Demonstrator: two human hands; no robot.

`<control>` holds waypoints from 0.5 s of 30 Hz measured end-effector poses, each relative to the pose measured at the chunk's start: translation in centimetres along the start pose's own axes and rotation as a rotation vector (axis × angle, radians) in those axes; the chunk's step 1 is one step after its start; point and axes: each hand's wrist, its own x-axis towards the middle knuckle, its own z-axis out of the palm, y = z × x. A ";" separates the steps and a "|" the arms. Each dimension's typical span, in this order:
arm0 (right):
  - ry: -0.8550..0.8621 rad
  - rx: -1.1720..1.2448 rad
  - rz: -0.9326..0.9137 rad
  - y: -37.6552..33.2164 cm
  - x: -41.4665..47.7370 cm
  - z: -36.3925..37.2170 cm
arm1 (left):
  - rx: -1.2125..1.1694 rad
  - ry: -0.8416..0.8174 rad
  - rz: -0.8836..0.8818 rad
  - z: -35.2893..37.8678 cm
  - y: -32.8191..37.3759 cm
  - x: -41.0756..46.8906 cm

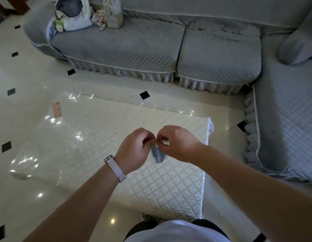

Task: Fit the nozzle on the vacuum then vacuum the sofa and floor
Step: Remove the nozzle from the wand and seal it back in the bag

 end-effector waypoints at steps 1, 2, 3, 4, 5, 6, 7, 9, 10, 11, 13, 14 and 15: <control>0.002 0.015 0.013 0.0 -0.2 0.0 | 0.001 0.003 0.005 0.0 0.1 0.0; -0.002 0.023 0.027 0.0 -0.3 -0.1 | 0.005 0.005 0.014 0.1 0.2 0.0; -0.008 0.027 0.041 0.0 -0.5 -0.2 | 0.007 0.004 0.027 0.1 0.4 0.0; -0.007 0.030 0.052 0.0 -0.6 -0.4 | 0.008 0.001 0.044 0.0 0.5 -0.1; -0.003 0.034 0.062 0.0 -0.7 -0.5 | 0.007 -0.003 0.062 0.0 0.6 -0.1; 0.004 0.037 0.068 0.0 -0.8 -0.6 | 0.009 -0.008 0.077 0.0 0.7 -0.1; 0.009 0.037 0.069 0.0 -1.0 -0.8 | 0.018 -0.010 0.091 0.0 0.9 0.0; 0.006 0.022 0.056 0.0 -1.3 -1.0 | 0.053 0.001 0.118 0.0 1.1 0.0; 0.007 0.006 0.043 0.1 -1.4 -1.1 | 0.073 0.014 0.131 0.1 1.2 0.0; 0.013 -0.011 0.027 0.1 -1.5 -1.2 | 0.089 0.029 0.141 0.2 1.3 0.1; 0.027 -0.047 -0.006 0.4 -1.7 -1.4 | 0.105 0.060 0.150 0.3 1.5 0.1; 0.030 -0.067 -0.013 0.8 -1.7 -1.4 | 0.104 0.077 0.148 0.4 1.4 0.1; 0.027 -0.083 -0.009 1.3 -1.8 -1.5 | 0.096 0.092 0.138 0.3 1.3 0.1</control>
